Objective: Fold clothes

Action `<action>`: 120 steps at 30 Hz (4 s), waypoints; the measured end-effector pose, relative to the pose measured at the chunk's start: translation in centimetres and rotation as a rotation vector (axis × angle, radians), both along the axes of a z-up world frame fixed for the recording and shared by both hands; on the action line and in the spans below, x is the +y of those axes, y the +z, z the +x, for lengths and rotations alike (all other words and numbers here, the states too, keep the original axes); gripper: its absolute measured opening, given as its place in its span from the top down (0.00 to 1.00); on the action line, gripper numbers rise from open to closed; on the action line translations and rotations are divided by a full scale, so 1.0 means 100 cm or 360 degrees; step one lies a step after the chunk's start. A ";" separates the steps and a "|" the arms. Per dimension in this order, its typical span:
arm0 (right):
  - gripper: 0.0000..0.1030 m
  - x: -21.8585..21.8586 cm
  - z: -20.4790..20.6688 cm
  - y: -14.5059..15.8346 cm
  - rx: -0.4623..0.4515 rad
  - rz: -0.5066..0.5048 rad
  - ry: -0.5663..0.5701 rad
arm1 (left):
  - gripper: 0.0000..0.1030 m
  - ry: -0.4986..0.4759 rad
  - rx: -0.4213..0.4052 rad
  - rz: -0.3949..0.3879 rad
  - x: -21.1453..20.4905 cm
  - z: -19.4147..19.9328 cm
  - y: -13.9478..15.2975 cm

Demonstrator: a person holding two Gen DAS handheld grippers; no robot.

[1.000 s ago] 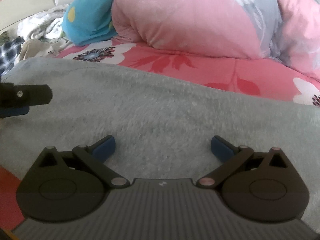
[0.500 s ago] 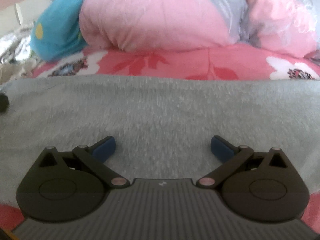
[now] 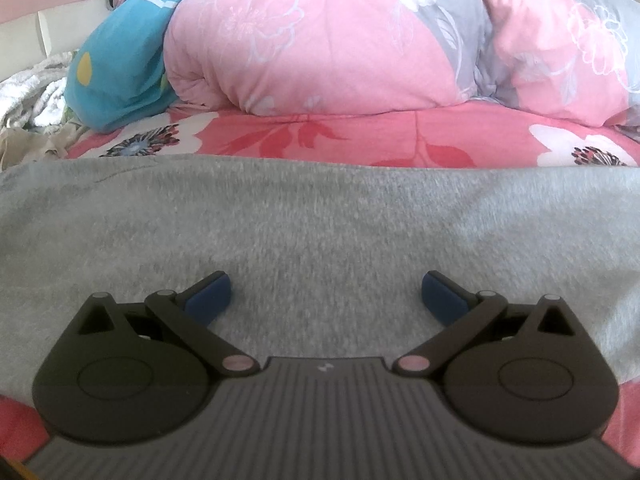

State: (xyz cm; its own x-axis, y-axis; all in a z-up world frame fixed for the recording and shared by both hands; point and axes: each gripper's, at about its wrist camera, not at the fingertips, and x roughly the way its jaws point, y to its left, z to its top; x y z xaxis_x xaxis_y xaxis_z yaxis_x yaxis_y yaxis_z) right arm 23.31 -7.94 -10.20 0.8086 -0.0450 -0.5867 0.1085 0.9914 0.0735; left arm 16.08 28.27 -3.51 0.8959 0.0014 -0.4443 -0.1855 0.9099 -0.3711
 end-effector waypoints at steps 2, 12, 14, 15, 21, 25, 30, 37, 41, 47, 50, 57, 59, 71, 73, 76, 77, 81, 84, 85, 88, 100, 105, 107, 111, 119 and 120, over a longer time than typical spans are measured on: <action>0.01 0.000 0.001 0.002 0.0015 0.0003 0.0000 | 0.07 0.0060 0.0058 -0.0028 0.016 0.008 -0.006; 0.01 0.050 -0.010 0.039 -0.0266 -0.0008 0.0411 | 0.11 0.0186 0.0214 -0.0195 0.049 0.038 -0.020; 0.01 0.064 -0.007 0.038 -0.0303 -0.0058 0.0508 | 0.14 0.0197 0.0248 -0.0277 0.058 0.043 -0.024; 0.01 0.066 -0.006 0.035 -0.0308 -0.0072 0.0531 | 0.15 0.0191 0.0280 -0.0333 0.062 0.048 -0.026; 0.01 0.054 0.003 0.021 -0.0261 0.0076 0.0574 | 0.15 0.0209 0.0400 -0.0498 0.074 0.070 -0.036; 0.01 0.035 0.006 0.018 -0.0242 0.0278 0.0533 | 0.33 0.0283 0.0488 -0.0496 0.074 0.084 -0.044; 0.01 0.016 0.010 0.011 -0.0215 0.0508 0.0484 | 0.45 0.0371 0.0545 -0.0405 0.066 0.093 -0.039; 0.02 -0.005 0.016 0.003 -0.0204 0.0754 0.0444 | 0.69 0.0392 0.0426 -0.0096 0.026 0.086 -0.001; 0.02 -0.010 0.016 0.000 -0.0213 0.0807 0.0441 | 0.71 0.0320 0.0281 0.0123 -0.019 0.077 0.030; 0.08 -0.025 0.015 -0.003 -0.0237 0.0961 0.0405 | 0.71 0.0077 0.0033 0.0486 -0.121 0.049 0.067; 0.15 -0.037 0.009 0.000 -0.0223 0.1030 0.0366 | 0.71 -0.0103 -0.0037 0.0629 -0.179 0.042 0.070; 0.19 -0.120 -0.051 0.024 -0.0321 0.1077 0.0252 | 0.71 -0.0536 -0.0038 0.0896 -0.281 0.011 0.011; 0.19 -0.148 -0.067 0.026 -0.0303 0.1017 0.0181 | 0.68 -0.0692 0.0074 0.0944 -0.300 0.006 -0.016; 0.19 -0.181 -0.081 0.033 -0.0194 0.0949 0.0194 | 0.39 -0.0956 0.0021 0.0483 -0.246 -0.036 -0.009; 0.19 -0.169 -0.072 0.047 -0.0239 0.0965 0.0292 | 0.39 -0.0876 -0.0013 0.0400 -0.227 -0.034 -0.002; 0.19 -0.141 -0.052 0.070 -0.0274 0.0952 0.0458 | 0.39 -0.0717 -0.0021 0.0374 -0.208 -0.020 -0.003; 0.18 -0.132 -0.045 0.077 -0.0284 0.0947 0.0514 | 0.40 -0.0664 -0.0018 0.0370 -0.203 -0.013 -0.005; 0.17 -0.096 -0.008 0.091 -0.0191 0.0921 0.0666 | 0.42 -0.0526 0.0022 0.0437 -0.198 0.013 -0.019; 0.17 -0.069 0.026 0.089 -0.0031 0.0824 0.0691 | 0.42 -0.0512 0.0036 0.0467 -0.194 0.017 -0.026; 0.17 -0.061 0.036 0.087 0.0018 0.0780 0.0696 | 0.42 -0.0515 0.0033 0.0474 -0.193 0.016 -0.028; 0.17 -0.037 0.058 0.074 0.0169 0.0536 0.0682 | 0.42 -0.0531 0.0009 0.0487 -0.190 0.012 -0.032; 0.90 -0.027 0.011 0.088 0.0115 0.0584 0.0638 | 0.43 -0.0516 -0.0099 0.0409 -0.171 0.000 -0.029; 0.90 -0.065 -0.012 0.065 0.0149 0.1069 0.0435 | 0.43 -0.0535 -0.0139 0.0420 -0.177 -0.002 -0.023; 0.90 -0.082 -0.016 0.051 0.0190 0.1275 0.0349 | 0.43 -0.0567 -0.0161 0.0438 -0.184 -0.003 -0.020; 0.90 -0.095 -0.023 0.043 0.0179 0.1472 0.0341 | 0.43 -0.0626 -0.0179 0.0478 -0.202 -0.001 -0.017; 0.89 -0.114 -0.015 0.011 0.0261 0.1530 0.0253 | 0.42 -0.0780 -0.0073 0.0577 -0.237 0.012 -0.033; 0.89 -0.113 -0.015 0.013 0.0259 0.1496 0.0269 | 0.42 -0.0799 -0.0055 0.0590 -0.241 0.014 -0.036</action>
